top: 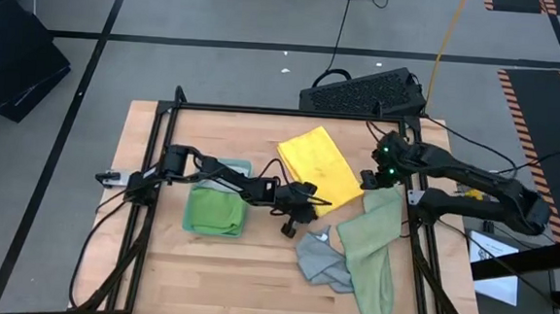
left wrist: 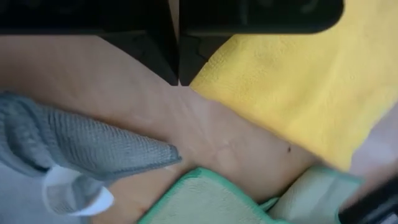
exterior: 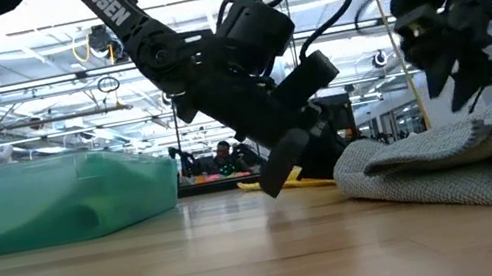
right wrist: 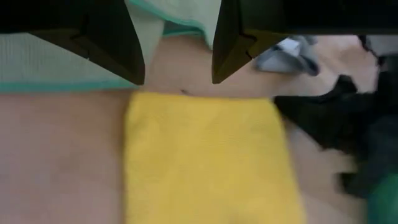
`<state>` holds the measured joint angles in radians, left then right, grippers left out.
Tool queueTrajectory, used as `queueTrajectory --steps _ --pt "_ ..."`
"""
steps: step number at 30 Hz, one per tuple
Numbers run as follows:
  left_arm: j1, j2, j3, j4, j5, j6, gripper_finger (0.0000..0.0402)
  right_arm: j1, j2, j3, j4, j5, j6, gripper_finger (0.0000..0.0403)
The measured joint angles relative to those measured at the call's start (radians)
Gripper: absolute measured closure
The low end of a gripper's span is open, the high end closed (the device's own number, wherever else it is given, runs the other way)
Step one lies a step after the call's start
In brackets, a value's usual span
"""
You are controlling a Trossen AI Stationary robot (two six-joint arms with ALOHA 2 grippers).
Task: Fold microfiber towels
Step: Fold the yellow microfiber cloth
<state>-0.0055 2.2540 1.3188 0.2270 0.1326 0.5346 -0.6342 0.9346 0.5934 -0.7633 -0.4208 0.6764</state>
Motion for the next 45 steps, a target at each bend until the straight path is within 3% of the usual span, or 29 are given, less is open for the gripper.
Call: queueTrajectory --steps 7,11,21,33,39,45 --pt "0.010 -0.070 -0.007 0.037 -0.019 -0.258 0.0399 0.171 -0.215 0.000 0.092 0.049 -0.185 0.0222" --pt "0.013 -0.105 -0.005 0.061 -0.038 -0.359 0.0399 0.310 -0.241 0.000 0.186 0.116 -0.253 0.0222" --pt "0.021 -0.152 -0.002 0.083 -0.059 -0.477 0.0399 0.597 -0.068 -0.108 0.545 0.413 -0.342 0.0209" --pt "0.045 -0.153 -0.002 0.105 -0.052 -0.525 0.0400 0.749 0.217 -0.182 0.886 0.653 -0.461 0.0204" --pt "0.047 -0.153 -0.002 0.111 -0.045 -0.544 0.0400 0.753 0.311 -0.182 0.997 0.709 -0.455 0.0247" --pt "0.046 -0.153 -0.002 0.127 -0.044 -0.549 0.0396 0.753 0.340 -0.182 1.015 0.691 -0.393 0.0370"
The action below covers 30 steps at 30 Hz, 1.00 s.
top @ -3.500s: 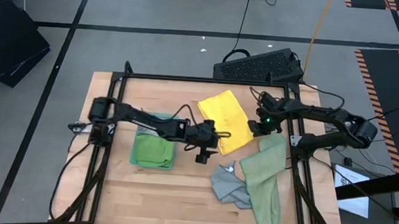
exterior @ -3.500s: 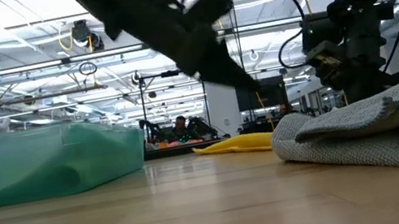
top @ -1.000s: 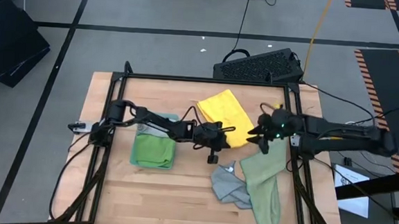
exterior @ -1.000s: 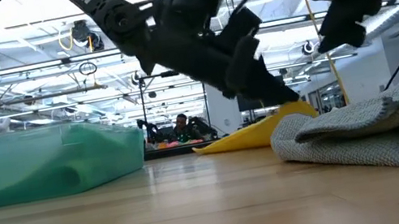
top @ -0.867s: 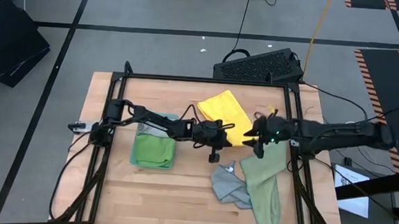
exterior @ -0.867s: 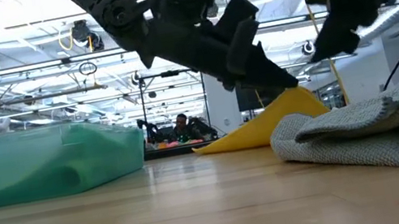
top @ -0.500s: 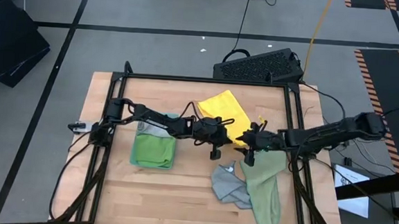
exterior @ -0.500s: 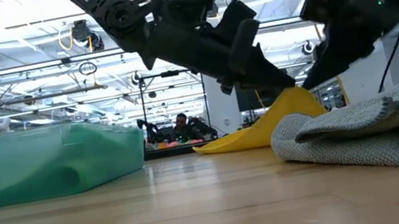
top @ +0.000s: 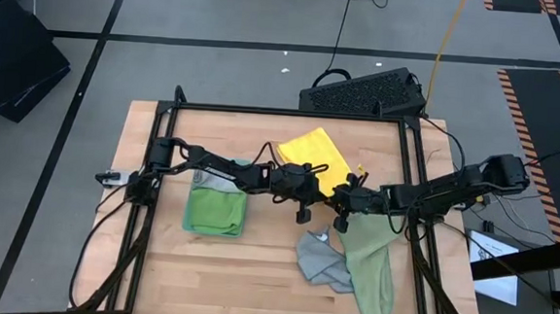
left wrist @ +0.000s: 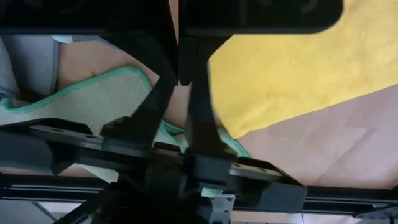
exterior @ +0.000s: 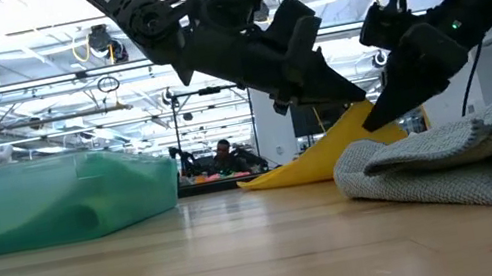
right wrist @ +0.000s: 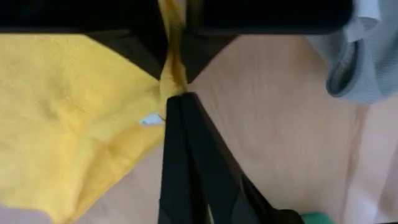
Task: Fold microfiber towels
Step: Fold the yellow microfiber cloth
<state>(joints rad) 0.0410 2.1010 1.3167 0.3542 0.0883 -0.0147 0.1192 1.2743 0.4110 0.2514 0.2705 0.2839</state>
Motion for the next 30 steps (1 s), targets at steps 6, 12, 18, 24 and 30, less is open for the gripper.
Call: queueTrajectory --steps 6,12,18,24,30 --pt "-0.013 0.000 0.000 -0.005 0.012 0.011 0.0358 0.000 -0.001 0.000 0.003 -0.011 0.083 0.0388" --pt "-0.076 -0.010 0.002 -0.014 -0.097 0.130 0.0237 0.000 -0.002 0.000 0.021 -0.013 0.097 0.0398" --pt "-0.110 -0.010 0.002 -0.058 -0.192 0.216 0.0141 0.000 -0.002 0.001 0.022 -0.014 0.096 0.0400" --pt "-0.095 -0.009 0.002 -0.093 -0.259 0.223 0.0145 0.000 -0.002 0.001 0.029 -0.029 0.097 0.0401" --pt "-0.050 -0.010 0.002 -0.088 -0.215 0.218 0.0169 0.000 -0.002 0.001 0.029 -0.040 0.096 0.0401"
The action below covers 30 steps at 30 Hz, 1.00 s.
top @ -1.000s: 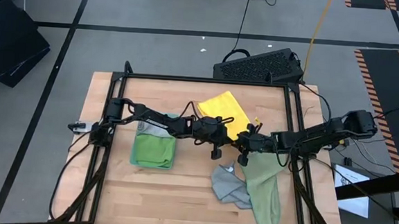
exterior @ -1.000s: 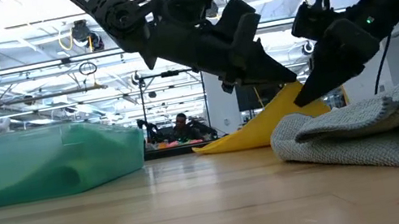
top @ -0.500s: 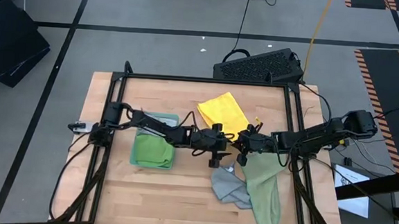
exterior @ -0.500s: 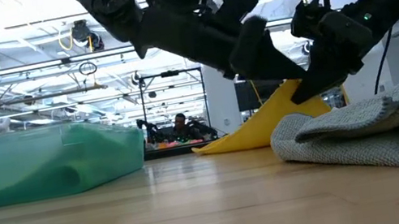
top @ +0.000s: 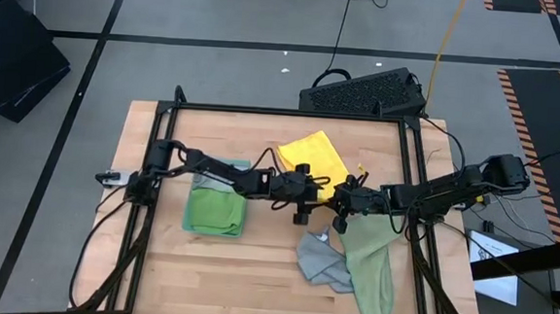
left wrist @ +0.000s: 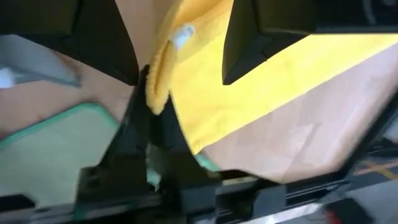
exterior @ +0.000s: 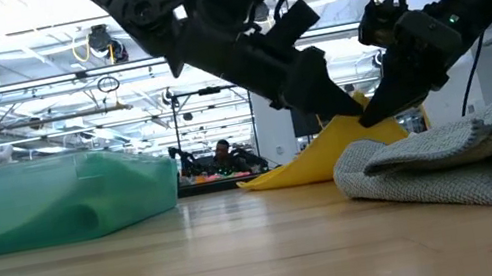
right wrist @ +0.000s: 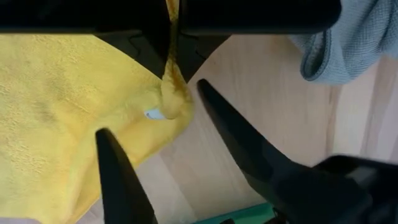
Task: Fold microfiber towels
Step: Fold the yellow microfiber cloth
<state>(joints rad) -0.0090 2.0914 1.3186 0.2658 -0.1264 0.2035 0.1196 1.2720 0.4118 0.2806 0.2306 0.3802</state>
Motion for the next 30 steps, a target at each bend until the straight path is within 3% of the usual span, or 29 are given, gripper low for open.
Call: queueTrajectory --steps 3,7,12,20,30 --pt "0.023 0.000 0.000 -0.001 0.118 -0.007 0.0171 0.000 0.000 0.000 0.000 0.000 -0.005 0.0401" --pt "0.038 0.000 0.000 -0.002 0.146 -0.021 0.0176 0.000 0.000 0.000 0.000 -0.001 -0.011 0.0401" --pt "0.059 0.001 0.000 0.071 0.261 0.011 0.0217 0.000 0.000 0.000 0.000 -0.024 -0.027 0.0401" --pt "0.073 0.001 0.000 0.001 0.318 0.015 0.0289 0.000 0.000 0.000 -0.001 -0.024 -0.031 0.0401" --pt "0.074 0.015 0.001 0.055 0.335 0.012 0.0295 0.000 0.000 0.000 -0.002 -0.023 -0.056 0.0401"
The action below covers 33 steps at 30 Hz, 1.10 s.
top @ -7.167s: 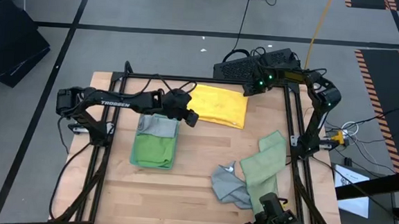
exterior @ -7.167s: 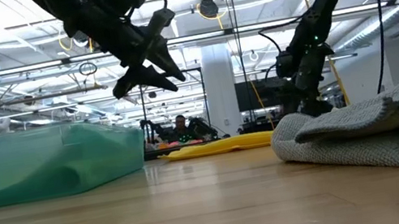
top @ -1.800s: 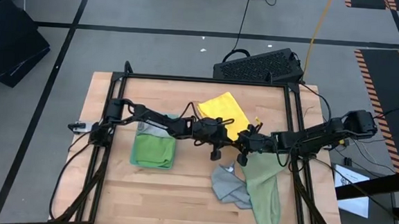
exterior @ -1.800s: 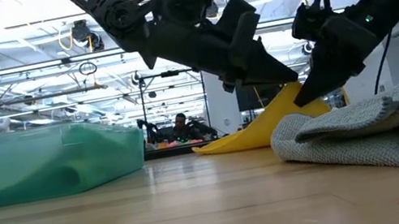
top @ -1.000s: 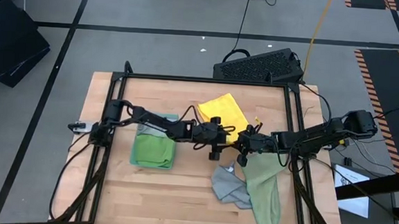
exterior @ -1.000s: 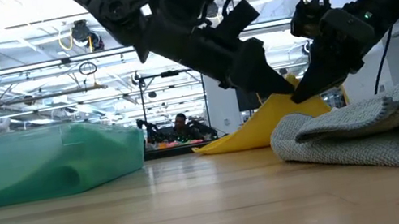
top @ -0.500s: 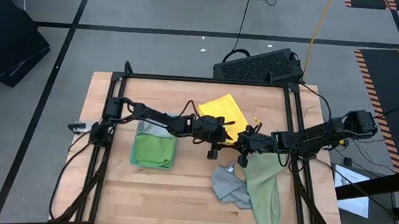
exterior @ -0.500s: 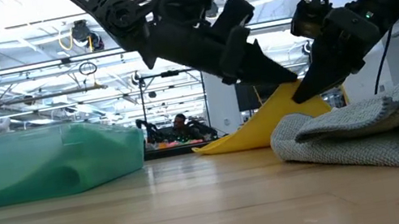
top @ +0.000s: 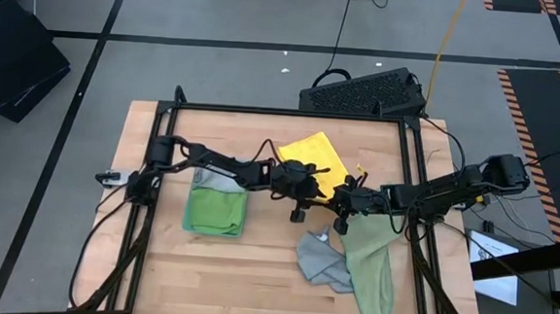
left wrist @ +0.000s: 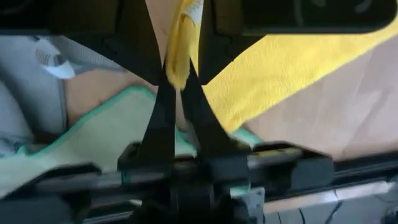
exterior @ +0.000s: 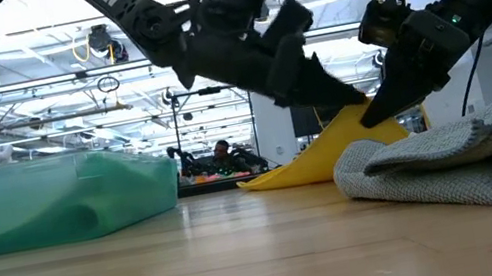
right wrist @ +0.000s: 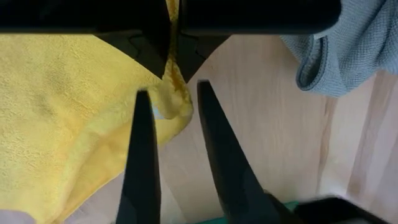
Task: Fold microfiber towels
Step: Fold the yellow microfiber cloth
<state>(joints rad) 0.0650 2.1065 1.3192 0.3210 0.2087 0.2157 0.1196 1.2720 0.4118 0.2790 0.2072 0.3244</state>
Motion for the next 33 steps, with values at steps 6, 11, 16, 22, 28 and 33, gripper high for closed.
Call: queueTrajectory --steps 6,11,16,22,28,33 --pt "0.000 0.022 -0.002 -0.004 0.001 -0.016 0.0296 0.000 0.000 0.000 -0.007 0.000 -0.004 0.0401" --pt "-0.001 0.022 -0.002 -0.004 0.001 -0.005 0.0327 0.000 0.000 0.000 -0.008 0.000 -0.025 0.0401" --pt "-0.001 0.022 -0.002 -0.001 0.001 -0.032 0.0392 0.000 0.000 0.000 -0.011 0.001 -0.030 0.0401" --pt "-0.001 0.022 -0.002 0.004 -0.007 -0.084 0.0396 0.000 0.000 0.000 -0.010 0.001 0.015 0.0364" --pt "-0.039 0.014 -0.001 -0.007 -0.027 -0.207 0.0397 0.000 -0.057 0.000 -0.072 -0.053 0.090 0.0304" --pt "-0.087 -0.008 -0.002 -0.014 -0.110 -0.250 0.0398 0.000 -0.176 0.000 -0.270 -0.111 0.107 0.0261"
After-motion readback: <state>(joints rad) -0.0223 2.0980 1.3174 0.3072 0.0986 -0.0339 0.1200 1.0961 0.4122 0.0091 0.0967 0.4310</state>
